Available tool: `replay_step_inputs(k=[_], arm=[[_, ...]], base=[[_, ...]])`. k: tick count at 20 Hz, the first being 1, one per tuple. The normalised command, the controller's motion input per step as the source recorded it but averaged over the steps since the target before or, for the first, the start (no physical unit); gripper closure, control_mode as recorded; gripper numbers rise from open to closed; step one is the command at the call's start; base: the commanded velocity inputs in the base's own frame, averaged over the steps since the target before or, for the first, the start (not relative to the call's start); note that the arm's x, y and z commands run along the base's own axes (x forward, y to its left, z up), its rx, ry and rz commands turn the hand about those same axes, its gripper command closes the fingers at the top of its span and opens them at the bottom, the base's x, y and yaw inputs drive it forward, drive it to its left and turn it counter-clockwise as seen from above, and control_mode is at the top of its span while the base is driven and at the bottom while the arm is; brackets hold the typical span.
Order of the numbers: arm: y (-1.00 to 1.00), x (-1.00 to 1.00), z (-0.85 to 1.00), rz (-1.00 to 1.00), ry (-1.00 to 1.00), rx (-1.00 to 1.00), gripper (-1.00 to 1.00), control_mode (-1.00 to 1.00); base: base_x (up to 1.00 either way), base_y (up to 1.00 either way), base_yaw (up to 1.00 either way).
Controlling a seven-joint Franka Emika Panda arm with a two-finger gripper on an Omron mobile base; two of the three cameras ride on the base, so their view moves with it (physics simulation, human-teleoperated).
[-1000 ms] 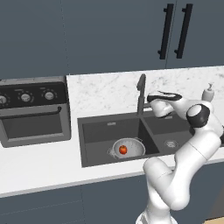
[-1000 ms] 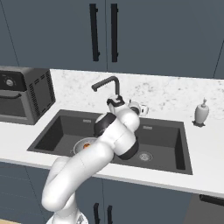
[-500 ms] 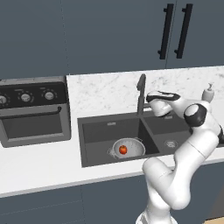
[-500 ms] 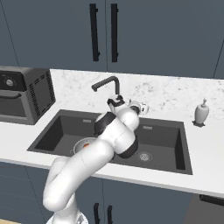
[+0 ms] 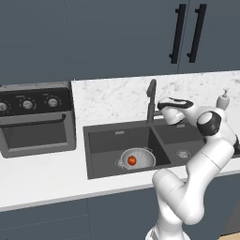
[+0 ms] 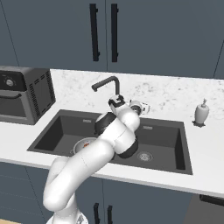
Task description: Put the colander in the sink, put the apple in the colander, and turn on the sink faucet and pour water over the colander.
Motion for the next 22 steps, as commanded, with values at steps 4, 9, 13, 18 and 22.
replay_step_inputs(k=[4, 9, 13, 18, 22], arm=[[-0.77, 0.00, 0.00, 0.02, 0.00, 0.00, -1.00, -1.00], [-0.88, 0.00, 0.00, 0.01, 0.00, 0.02, -1.00, -1.00], [-0.92, 0.00, 0.00, 0.00, 0.00, 0.03, -1.00, -1.00], [-0.92, 0.00, 0.00, 0.00, 0.00, 0.04, -1.00, -1.00], [-0.83, 0.00, 0.00, 0.00, 0.00, 0.03, -1.00, -1.00]], base=[[0.00, 0.00, 0.00], [0.00, 0.00, 0.00], [0.00, 0.00, 0.00], [0.00, 0.00, 0.00], [0.00, 0.00, 0.00]])
